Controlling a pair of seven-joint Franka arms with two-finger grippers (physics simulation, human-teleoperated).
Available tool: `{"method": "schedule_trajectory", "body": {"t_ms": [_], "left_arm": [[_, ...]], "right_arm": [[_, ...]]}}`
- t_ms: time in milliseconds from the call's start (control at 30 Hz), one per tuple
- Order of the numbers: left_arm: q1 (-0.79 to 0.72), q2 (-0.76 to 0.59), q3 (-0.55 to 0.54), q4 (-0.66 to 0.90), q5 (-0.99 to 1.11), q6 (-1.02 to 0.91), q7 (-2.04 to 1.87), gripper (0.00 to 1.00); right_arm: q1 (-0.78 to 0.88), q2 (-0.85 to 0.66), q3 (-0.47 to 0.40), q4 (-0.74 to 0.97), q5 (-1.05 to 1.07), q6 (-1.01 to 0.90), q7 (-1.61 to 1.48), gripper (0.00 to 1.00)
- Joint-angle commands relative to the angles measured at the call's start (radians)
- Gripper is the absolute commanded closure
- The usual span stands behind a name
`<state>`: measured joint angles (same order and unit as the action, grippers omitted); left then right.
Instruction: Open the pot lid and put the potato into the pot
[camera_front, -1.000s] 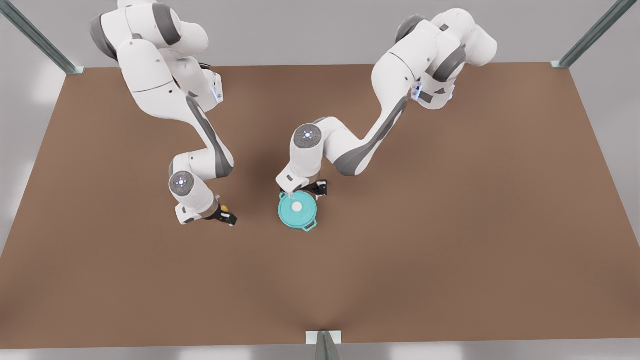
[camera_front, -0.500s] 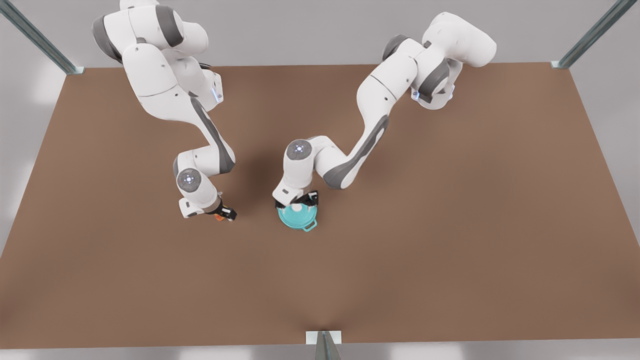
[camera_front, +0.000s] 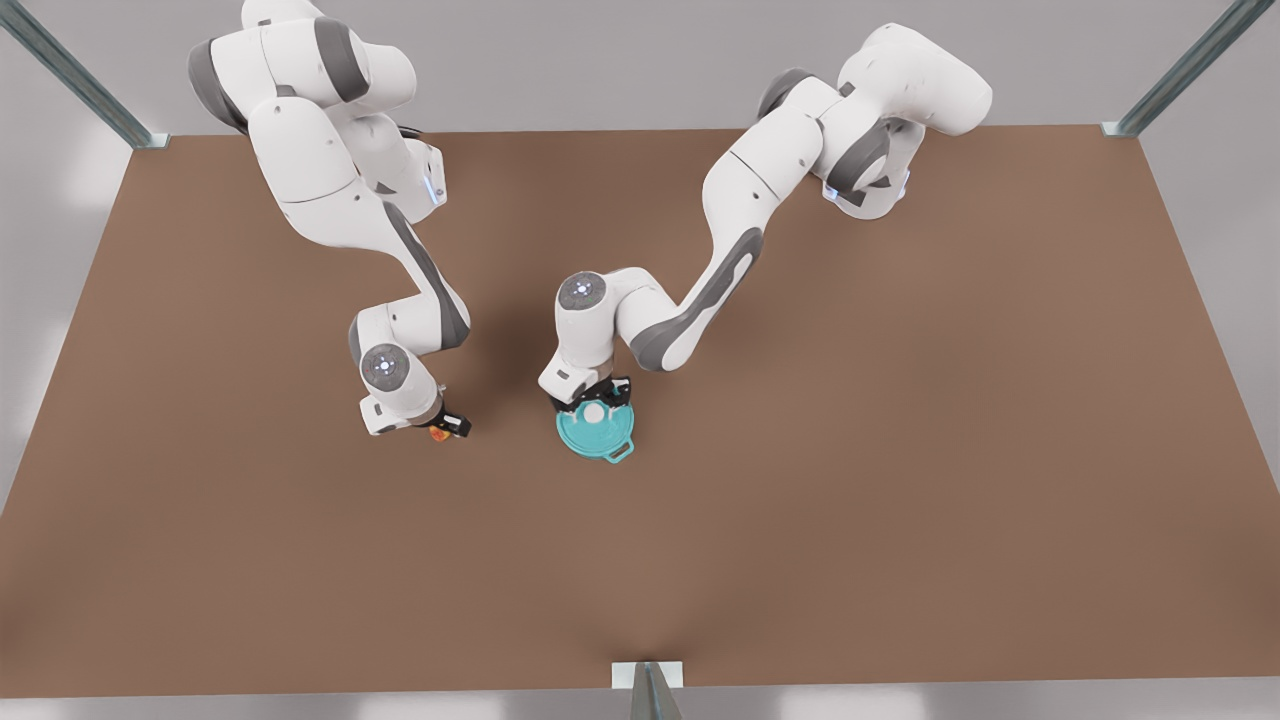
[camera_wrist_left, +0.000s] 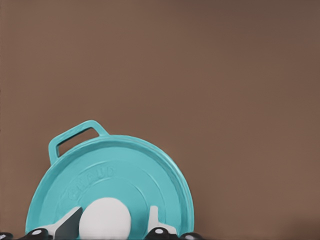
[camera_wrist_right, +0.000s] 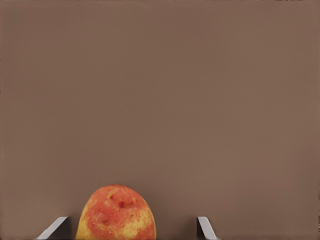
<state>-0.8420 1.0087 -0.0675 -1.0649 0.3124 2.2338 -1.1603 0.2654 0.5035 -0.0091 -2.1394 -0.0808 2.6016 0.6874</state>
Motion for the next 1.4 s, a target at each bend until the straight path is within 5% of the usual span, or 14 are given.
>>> {"method": "schedule_trajectory", "body": {"t_ms": [0,233,433,633,667,700,800,933,967,1000,1367], "left_arm": [[0.0,-0.002,-0.002,0.0,-0.006,-0.02,-0.065,0.66],[0.052,-0.031,-0.009,0.014,-0.073,-0.112,0.022,0.75],[0.514,-0.064,-0.032,0.017,-0.268,-0.23,0.89,0.74],[0.497,0.054,-0.037,0.016,-0.271,-0.066,0.895,0.73],[0.511,0.051,-0.058,0.016,-0.273,-0.066,0.898,0.09],[0.535,0.039,-0.075,0.019,-0.273,-0.085,0.9,0.0],[0.535,0.03,-0.072,0.017,-0.242,-0.112,0.904,0.0],[0.774,-0.286,-0.08,0.011,-0.254,-0.613,1.226,0.0],[0.831,-0.45,-0.077,-0.085,-0.286,-0.69,1.219,0.0],[0.925,-0.829,-0.074,-0.583,-0.36,-0.43,1.216,0.0],[0.942,-0.794,-0.08,-0.501,-0.349,-0.425,1.124,0.0]], "right_arm": [[0.0,-0.002,0.0,0.003,0.003,-0.002,0.029,0.13],[0.006,-0.003,0.0,0.003,0.006,-0.003,0.03,0.22],[0.014,-0.002,0.0,0.003,0.009,-0.005,0.046,0.3],[0.014,-0.003,0.0,0.003,0.009,-0.005,0.046,0.41],[0.014,-0.005,0.0,0.003,0.007,-0.006,0.044,0.42],[0.014,-0.006,0.0,0.003,0.009,-0.006,0.044,0.43],[0.014,-0.019,0.0,0.003,0.009,-0.011,0.044,0.43],[0.014,-0.028,0.0,0.003,0.01,-0.018,0.044,0.44],[0.014,-0.028,0.0,0.003,0.01,-0.018,0.044,0.44],[0.014,-0.028,0.0,0.003,0.01,-0.02,0.043,0.44],[0.014,-0.102,0.008,0.004,0.012,-0.092,0.041,0.44]]}}
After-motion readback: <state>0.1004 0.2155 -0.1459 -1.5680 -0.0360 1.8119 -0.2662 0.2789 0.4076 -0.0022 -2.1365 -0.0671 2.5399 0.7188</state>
